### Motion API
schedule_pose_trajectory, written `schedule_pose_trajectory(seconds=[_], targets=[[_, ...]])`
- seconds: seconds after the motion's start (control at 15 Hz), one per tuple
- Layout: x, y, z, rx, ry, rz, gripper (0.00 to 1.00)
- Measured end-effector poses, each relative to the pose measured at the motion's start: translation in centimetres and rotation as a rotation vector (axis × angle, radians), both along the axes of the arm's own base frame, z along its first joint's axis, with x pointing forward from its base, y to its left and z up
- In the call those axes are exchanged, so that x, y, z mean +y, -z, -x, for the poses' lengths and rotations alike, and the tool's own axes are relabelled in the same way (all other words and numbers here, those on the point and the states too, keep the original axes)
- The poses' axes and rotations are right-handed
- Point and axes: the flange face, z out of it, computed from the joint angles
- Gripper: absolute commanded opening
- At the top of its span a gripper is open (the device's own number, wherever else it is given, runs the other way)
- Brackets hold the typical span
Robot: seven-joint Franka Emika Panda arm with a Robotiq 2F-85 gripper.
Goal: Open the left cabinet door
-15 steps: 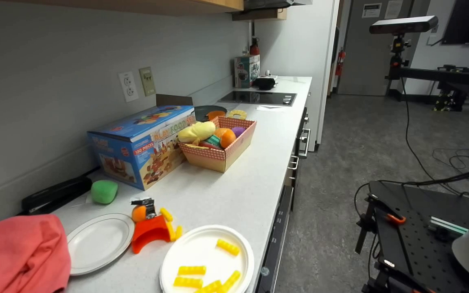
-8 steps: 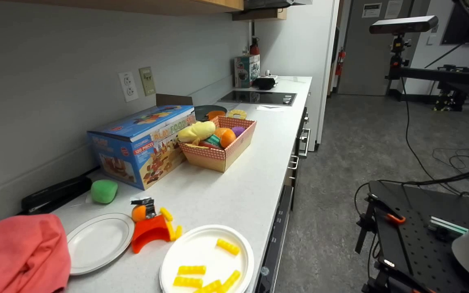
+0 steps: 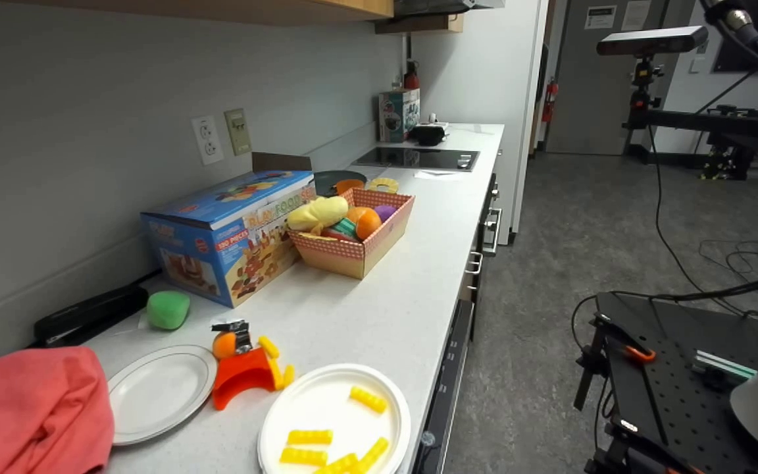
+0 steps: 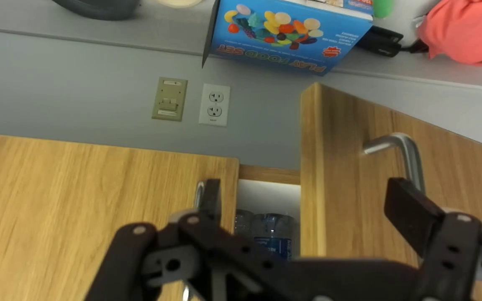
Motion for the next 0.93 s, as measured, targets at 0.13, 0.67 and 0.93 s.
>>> schedule_pose_trajectory(seconds=[0.13, 0.67, 0.93], targets=[[-0.6, 0.2, 0.0, -0.003, -0.043, -0.033, 1.00], [-2.4, 0.4, -0.5, 0.015, -0.281, -0.104, 1.00], [-2.2, 0.8, 0.3, 0.071, -0.399, -0.159, 1.00]])
